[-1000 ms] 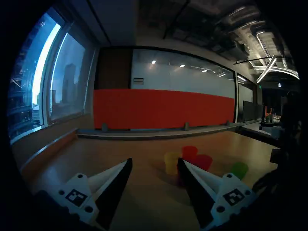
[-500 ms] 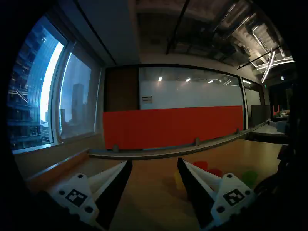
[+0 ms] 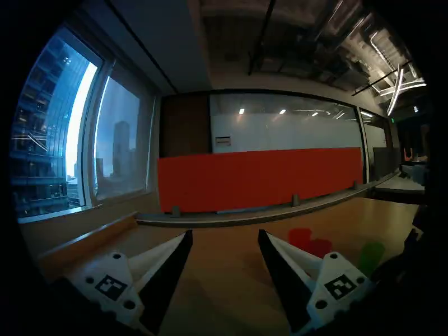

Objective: Pour water

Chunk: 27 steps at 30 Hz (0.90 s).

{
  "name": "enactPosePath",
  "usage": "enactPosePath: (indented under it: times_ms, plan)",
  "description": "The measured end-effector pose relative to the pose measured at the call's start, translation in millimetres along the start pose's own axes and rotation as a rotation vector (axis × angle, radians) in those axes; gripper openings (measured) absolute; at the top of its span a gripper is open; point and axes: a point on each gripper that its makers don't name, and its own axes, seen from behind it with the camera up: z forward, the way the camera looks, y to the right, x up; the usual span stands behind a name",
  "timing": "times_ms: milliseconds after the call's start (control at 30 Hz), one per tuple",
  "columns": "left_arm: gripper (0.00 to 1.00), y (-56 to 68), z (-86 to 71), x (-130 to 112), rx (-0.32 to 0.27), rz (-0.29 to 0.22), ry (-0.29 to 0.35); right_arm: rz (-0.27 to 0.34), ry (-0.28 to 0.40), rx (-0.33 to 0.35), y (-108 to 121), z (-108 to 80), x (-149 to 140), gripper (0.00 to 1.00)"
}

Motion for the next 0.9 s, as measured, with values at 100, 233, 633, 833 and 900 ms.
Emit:
enactPosePath:
  times_ms: [100,233,633,833,900]
  plan:
    - [0.86,-1.7,0.5,-5.7,0.009,0.000,0.002,0.009,-0.006,0.000,1.0,1.5,-0.1,1.00]
    - [0.86,-3.9,2.3,-15.5,0.023,0.000,0.001,0.014,-0.025,0.001,1.1,4.8,-4.3,1.00]
    - [0.86,-2.7,8.1,-44.4,0.022,-0.029,-0.015,0.044,-0.037,-0.006,-1.9,12.4,-4.3,1.00]
    - [0.86,-2.6,9.5,-51.8,0.017,-0.032,-0.011,0.036,-0.040,-0.004,-5.1,12.8,-2.8,1.00]
    - [0.86,-2.9,9.7,-54.7,0.016,-0.035,-0.013,0.035,-0.043,-0.006,-4.2,13.0,-2.7,1.00]
